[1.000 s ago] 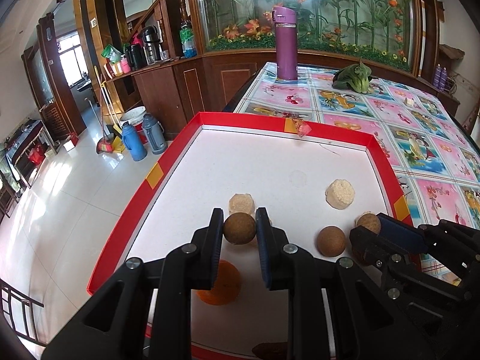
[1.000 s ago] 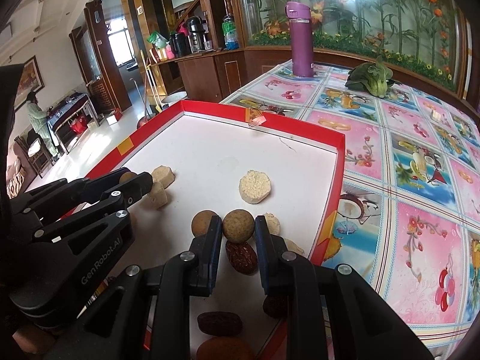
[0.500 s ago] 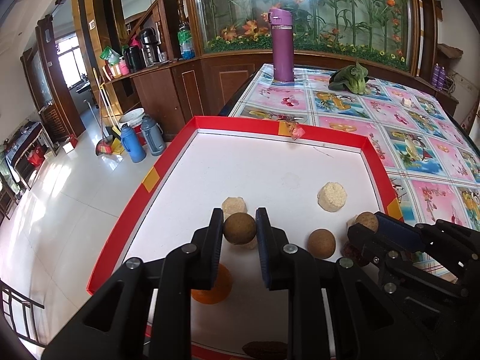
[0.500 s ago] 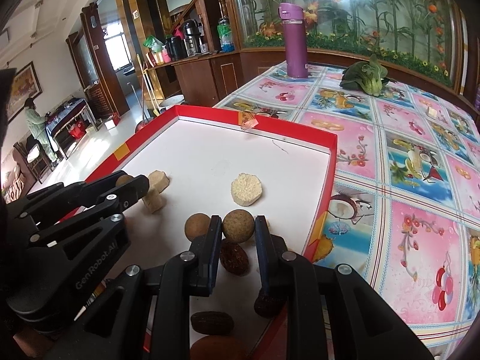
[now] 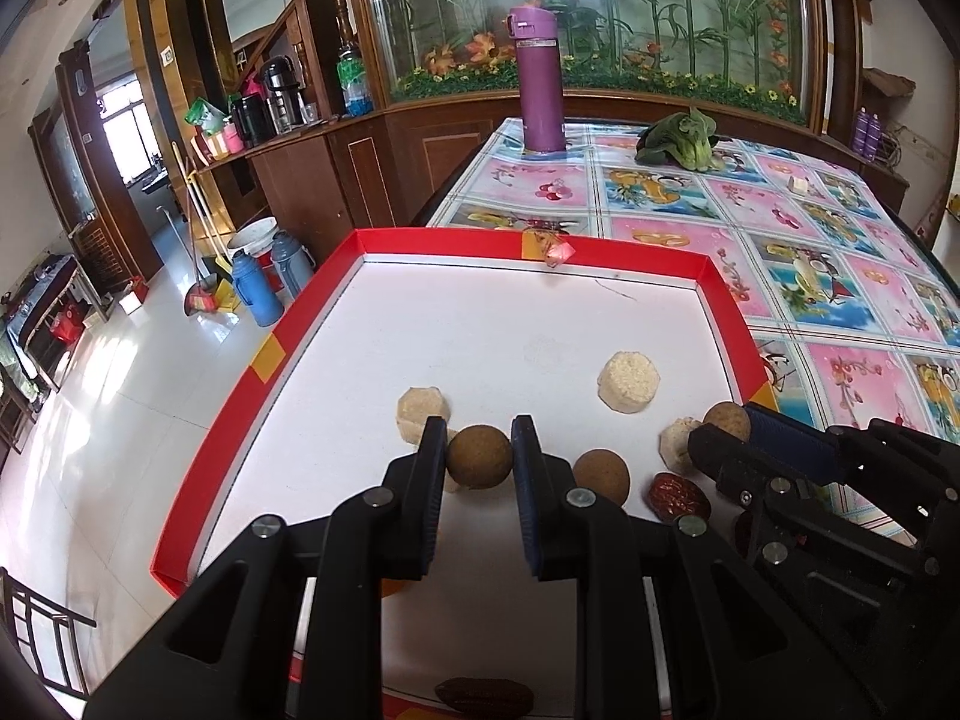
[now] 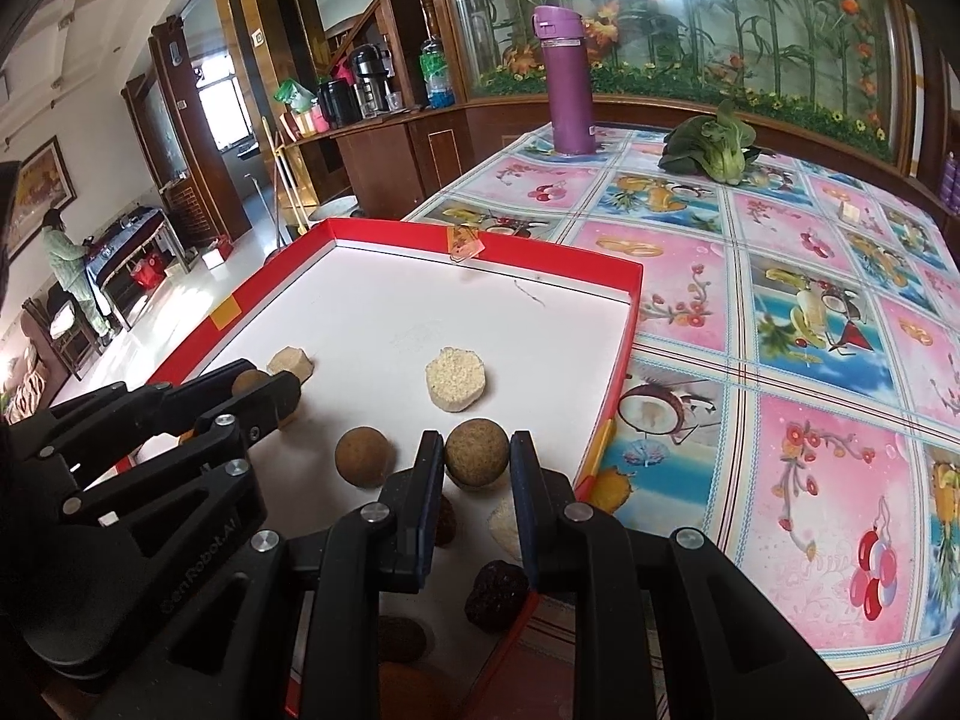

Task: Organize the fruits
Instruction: 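Open both grippers to release the kiwis into the tray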

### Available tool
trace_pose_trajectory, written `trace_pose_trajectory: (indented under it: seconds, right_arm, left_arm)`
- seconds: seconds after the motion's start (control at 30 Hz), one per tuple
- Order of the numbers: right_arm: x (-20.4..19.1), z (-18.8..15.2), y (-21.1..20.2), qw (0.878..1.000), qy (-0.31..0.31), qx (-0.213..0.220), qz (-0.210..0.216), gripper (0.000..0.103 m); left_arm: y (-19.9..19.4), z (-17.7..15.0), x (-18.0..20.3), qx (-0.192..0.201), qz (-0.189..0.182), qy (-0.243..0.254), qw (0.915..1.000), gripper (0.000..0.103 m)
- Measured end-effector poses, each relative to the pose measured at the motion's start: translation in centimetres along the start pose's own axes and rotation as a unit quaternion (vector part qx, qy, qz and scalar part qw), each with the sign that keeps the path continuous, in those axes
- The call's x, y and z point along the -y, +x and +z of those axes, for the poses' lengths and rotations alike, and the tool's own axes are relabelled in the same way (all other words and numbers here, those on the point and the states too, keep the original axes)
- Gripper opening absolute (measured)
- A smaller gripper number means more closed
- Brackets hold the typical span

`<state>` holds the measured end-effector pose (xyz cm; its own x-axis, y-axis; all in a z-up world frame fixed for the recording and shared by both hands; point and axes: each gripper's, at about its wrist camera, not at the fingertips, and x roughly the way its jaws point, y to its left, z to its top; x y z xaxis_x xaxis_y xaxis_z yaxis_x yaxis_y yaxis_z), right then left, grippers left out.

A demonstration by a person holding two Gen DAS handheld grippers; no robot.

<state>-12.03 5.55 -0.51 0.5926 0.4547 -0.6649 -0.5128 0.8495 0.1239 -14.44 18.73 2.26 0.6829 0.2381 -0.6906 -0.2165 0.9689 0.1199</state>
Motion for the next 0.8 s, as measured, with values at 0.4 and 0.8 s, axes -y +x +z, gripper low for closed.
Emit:
trace_pose_trajectory:
  seconds: [0.4, 0.8]
  right_arm:
    - [0.3, 0.0, -0.1, 1.0, -0.001, -0.003, 0.009, 0.022]
    - [2.0, 0.1, -0.8, 0.999, 0.029, 0.0, 0.015, 0.03]
  left_arm:
    - [0.3, -0.1, 0.0, -0.01, 0.011, -0.012, 0.9998, 0.056]
    - [0.0, 0.3, -0.2, -0.001, 0.023, -0.027, 0.9994, 0.085]
